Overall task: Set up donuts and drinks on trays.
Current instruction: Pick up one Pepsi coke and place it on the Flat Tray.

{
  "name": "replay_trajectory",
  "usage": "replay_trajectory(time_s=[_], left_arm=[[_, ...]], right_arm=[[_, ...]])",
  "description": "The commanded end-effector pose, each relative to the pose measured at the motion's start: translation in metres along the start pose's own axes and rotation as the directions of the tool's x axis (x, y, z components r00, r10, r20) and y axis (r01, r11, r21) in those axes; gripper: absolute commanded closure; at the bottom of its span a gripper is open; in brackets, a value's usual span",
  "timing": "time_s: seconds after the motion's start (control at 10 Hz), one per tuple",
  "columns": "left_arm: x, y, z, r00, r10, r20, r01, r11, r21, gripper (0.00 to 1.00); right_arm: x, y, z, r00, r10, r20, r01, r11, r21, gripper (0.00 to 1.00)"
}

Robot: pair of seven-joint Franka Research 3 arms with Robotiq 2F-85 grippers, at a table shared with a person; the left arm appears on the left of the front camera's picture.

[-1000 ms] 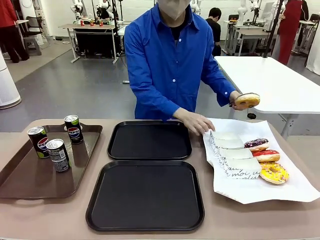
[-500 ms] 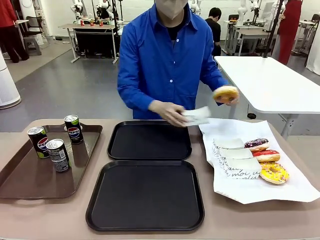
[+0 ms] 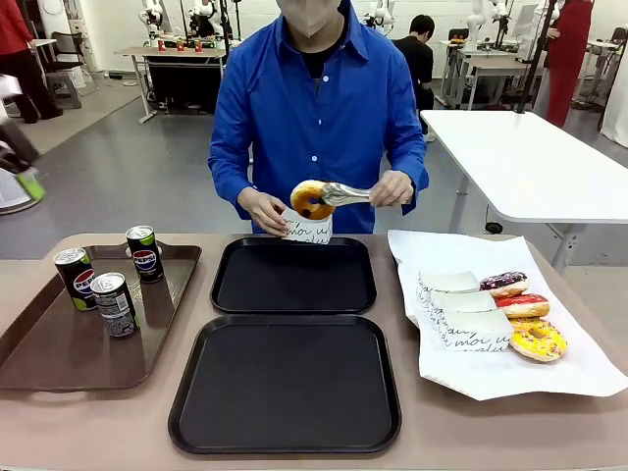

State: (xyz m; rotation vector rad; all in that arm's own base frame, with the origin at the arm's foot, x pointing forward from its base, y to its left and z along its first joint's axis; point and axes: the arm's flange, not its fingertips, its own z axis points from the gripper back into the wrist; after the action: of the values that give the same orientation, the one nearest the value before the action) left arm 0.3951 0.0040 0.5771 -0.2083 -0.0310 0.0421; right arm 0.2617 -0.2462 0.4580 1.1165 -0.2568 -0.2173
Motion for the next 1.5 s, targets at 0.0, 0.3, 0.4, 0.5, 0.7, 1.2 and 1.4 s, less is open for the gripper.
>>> replay_trajectory(time_s=[0.0, 0.3, 0.4, 0.5, 0.7, 1.2, 1.4], left_arm=[[0.014, -0.027, -0.031, 1.000, -0.023, 0.005, 0.022, 0.998, 0.063, 0.00], [0.029, -0.055, -0.088, 0.999, -0.016, 0.034, 0.009, 0.981, 0.193, 0.00], [0.037, -0.052, -0.097, 0.994, -0.030, 0.105, 0.000, 0.961, 0.277, 0.00], [0.036, -0.045, -0.100, 0.992, -0.056, 0.110, 0.026, 0.967, 0.254, 0.00], [0.030, -0.056, -0.093, 0.998, -0.056, 0.036, 0.049, 0.983, 0.178, 0.00], [0.030, -0.056, -0.093, 0.998, -0.056, 0.036, 0.049, 0.983, 0.178, 0.00], [0.030, -0.061, -0.108, 1.000, -0.016, 0.018, 0.012, 0.974, 0.227, 0.00]], right_arm=[[-0.002, -0.002, 0.002, 1.000, 0.002, -0.009, -0.002, 1.000, -0.001, 0.00], [-0.002, -0.002, 0.002, 1.000, 0.002, -0.009, -0.002, 1.000, -0.001, 0.00], [-0.002, -0.002, 0.002, 1.000, 0.002, -0.009, -0.002, 1.000, -0.001, 0.00], [-0.002, -0.002, 0.002, 1.000, 0.002, -0.009, -0.002, 1.000, -0.001, 0.00], [-0.002, -0.002, 0.002, 1.000, 0.002, -0.009, -0.002, 1.000, -0.001, 0.00], [-0.002, -0.002, 0.002, 1.000, 0.002, -0.009, -0.002, 1.000, -0.001, 0.00], [-0.002, -0.002, 0.002, 1.000, 0.002, -0.009, -0.002, 1.000, -0.001, 0.00]])
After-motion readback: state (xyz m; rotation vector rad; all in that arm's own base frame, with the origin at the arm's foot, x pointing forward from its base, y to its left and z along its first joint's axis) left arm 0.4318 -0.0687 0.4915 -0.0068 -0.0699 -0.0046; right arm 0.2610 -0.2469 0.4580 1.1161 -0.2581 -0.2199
